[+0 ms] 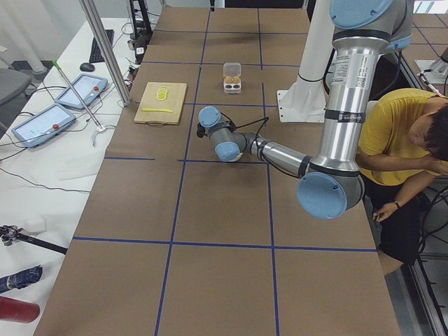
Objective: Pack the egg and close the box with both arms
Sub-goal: 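Move the left gripper down over the brown egg in the white bowl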
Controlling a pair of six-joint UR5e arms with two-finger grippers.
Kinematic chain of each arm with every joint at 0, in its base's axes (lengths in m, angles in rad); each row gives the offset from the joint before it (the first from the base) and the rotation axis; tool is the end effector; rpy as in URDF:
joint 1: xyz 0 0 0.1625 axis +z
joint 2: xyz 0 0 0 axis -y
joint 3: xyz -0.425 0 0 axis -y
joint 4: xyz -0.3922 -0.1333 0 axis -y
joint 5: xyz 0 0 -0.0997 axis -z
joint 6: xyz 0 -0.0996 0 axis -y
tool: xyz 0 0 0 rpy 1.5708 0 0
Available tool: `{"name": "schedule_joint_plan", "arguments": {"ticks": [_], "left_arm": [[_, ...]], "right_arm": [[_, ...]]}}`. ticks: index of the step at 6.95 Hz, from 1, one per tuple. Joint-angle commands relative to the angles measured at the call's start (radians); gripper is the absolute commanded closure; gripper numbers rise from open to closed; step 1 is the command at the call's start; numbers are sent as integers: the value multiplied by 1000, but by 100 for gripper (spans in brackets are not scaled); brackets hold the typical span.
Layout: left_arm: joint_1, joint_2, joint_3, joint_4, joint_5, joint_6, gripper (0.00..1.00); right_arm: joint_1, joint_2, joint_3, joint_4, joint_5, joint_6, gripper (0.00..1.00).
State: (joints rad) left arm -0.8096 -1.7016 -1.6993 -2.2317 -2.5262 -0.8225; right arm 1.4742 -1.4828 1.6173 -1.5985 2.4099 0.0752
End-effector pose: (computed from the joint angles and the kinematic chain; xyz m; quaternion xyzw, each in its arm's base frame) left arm 0.3353 -0.4273 0.4388 -0.0161 0.5700 0.1797 0.8016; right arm 0.0076 -0.5355 0.5888 0.0137 -0.4095 -0.0315 0.9117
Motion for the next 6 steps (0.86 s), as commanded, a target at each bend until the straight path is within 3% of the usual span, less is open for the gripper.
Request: {"name": "schedule_joint_plan", "arguments": {"ticks": [1,6], "left_arm": [[21,-10,13,-6,6,-10,33],[35,-50,69,-5,10,-7,33]], "right_arm": [[0,2,3,0,0,0,0],[0,2,0,0,0,-2,0]]}}
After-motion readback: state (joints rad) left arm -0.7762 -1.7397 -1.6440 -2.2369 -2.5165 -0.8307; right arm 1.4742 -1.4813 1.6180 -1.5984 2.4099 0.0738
